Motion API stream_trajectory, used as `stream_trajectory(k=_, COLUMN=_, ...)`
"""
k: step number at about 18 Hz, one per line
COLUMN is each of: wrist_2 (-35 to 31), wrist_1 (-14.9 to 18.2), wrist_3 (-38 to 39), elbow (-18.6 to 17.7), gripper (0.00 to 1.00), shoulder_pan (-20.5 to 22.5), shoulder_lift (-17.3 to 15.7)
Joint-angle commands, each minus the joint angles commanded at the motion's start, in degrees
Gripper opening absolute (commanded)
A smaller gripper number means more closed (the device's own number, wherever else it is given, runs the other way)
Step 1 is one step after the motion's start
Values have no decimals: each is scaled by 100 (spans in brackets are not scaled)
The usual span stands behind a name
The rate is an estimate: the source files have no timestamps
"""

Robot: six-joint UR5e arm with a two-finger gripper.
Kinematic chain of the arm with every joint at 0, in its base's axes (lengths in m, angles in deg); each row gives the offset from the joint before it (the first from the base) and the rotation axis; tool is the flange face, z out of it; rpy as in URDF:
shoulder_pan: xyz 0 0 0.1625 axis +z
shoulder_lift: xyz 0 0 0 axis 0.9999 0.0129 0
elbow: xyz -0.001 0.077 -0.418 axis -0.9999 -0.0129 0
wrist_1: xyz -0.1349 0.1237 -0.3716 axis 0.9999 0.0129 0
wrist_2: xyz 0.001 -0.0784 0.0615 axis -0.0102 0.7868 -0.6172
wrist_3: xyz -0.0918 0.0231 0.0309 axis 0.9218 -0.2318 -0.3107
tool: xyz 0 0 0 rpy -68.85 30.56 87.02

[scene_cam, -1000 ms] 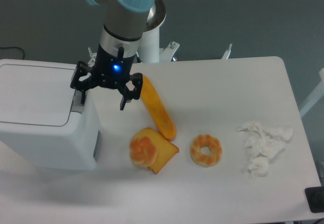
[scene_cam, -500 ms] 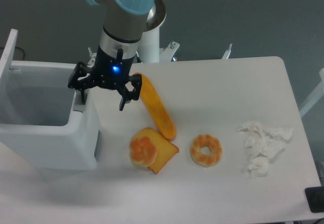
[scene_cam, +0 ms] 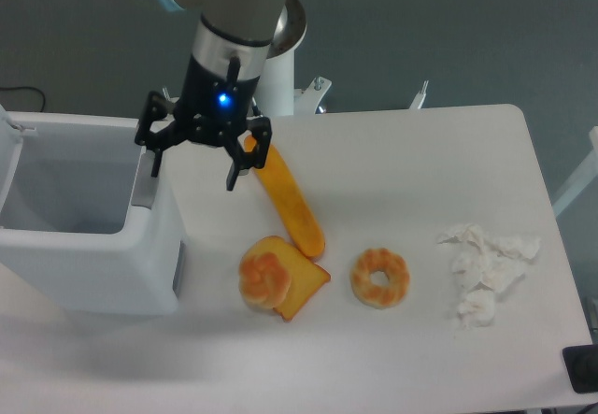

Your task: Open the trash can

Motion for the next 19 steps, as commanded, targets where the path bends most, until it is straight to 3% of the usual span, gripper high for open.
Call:
stream_trajectory(k=7, wrist_2=-1133, wrist_1=-9, wrist_3=-1267, elbow=97, gripper=100, shoulder_pan=106, shoulder_lift=184)
stream_trajectory(k=12, wrist_2=-2768, wrist_1=-9, wrist_3=-2647, elbow=53, gripper=100, shoulder_pan=80, shoulder_lift=518)
stream_trajectory(k=16, wrist_2=-3305, wrist_1=-18, wrist_3=-2956, elbow=62, gripper=100, shoulder_pan=62, shoulder_lift=703)
stream_trajectory(k=19, wrist_2=-3332, wrist_1=-18, wrist_3=-2974, elbow=70, gripper=100, shoulder_pan=54, shoulder_lift=712)
